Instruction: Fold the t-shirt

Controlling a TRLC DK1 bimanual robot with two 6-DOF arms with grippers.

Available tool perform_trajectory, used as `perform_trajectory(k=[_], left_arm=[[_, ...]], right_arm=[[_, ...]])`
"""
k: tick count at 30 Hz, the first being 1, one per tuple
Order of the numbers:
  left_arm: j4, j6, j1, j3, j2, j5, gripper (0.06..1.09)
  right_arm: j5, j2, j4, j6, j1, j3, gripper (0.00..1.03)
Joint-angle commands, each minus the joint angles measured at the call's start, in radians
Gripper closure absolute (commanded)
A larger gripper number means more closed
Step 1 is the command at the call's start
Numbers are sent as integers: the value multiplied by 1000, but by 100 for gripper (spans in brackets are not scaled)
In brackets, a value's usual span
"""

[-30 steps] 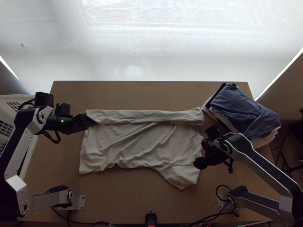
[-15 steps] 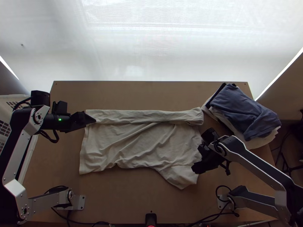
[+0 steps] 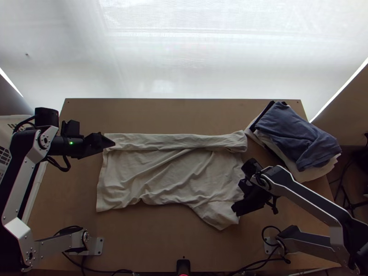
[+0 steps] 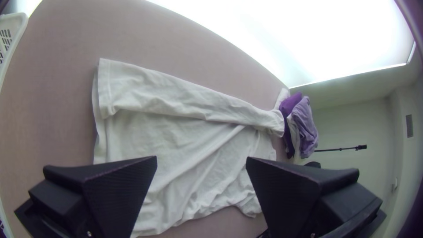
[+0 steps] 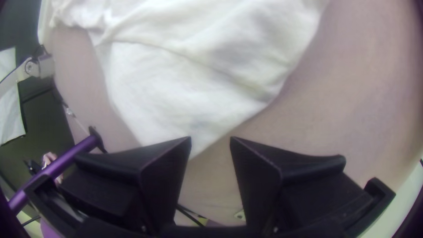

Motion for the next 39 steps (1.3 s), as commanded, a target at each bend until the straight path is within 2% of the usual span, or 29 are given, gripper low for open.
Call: perform_trajectory(k=[1,5,8,9,11,16,22,31,39], left_arm=[[0,-3,0,6,1,0,10],[0,-3,0,11,1,0,10],[0,-3,2,17,1,0,10],[0,-3,2,19,1,-1,10],[0,-3,5,22,1,-1,10],[0,-1,11,28,1,-1,10],[0,-3,9,36,7,0,10],[-5,-3,5,45,2,0,10],[-46,19,6,25,-24,-1,10]], right_arm=[[-12,41,5,-4,31,0,59],[-12,75,8,-6,59,9,60],[-12,84,13,-35,65,18,88],[-12,83,18,-39,65,18,94],[-12,75,19,-43,62,18,100],[-12,18,-1,-55,60,52,100],[-16,-8,-34,-81,-12,216,100],[-16,172,-30,-156,-161,409,100],[-16,270,-16,-170,-193,503,100]])
